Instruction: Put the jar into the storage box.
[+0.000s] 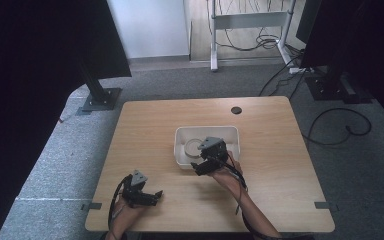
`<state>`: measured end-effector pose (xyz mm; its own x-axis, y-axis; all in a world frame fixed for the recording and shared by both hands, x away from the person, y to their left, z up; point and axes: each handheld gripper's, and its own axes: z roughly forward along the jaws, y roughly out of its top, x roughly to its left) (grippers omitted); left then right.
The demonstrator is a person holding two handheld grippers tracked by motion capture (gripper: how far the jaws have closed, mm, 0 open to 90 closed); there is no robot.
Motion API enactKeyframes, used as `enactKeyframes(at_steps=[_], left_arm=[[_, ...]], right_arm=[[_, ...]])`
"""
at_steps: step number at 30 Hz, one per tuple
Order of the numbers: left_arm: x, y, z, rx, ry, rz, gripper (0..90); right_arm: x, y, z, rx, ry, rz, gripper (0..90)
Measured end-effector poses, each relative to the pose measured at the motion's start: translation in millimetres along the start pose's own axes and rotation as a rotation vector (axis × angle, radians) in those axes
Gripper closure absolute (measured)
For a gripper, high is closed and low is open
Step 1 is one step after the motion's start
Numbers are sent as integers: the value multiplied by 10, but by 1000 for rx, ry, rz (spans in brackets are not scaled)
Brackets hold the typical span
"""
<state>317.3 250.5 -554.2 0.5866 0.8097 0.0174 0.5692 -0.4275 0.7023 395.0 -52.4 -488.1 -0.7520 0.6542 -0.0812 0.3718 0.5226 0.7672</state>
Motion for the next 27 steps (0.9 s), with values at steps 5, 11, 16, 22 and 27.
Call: enactKeyframes(at_steps=[5,11,16,22,27], left_arm=[[-1,0,0,0,0,-1,0],[1,0,0,0,1,1,0],[1,0,0,0,1,1,0],[-1,0,1,-2,1,-2,0],[1,0,0,0,1,1,0]], right_arm=[[-15,-23,-47,-9,3,4,44],[-22,-36,-101,-15,2,-1,45],[-37,-67,-142,-18,0,-1,45],[-60,-117,-192,-12,-7,-4,46],[-86,-159,-243,-14,-7,4,47]])
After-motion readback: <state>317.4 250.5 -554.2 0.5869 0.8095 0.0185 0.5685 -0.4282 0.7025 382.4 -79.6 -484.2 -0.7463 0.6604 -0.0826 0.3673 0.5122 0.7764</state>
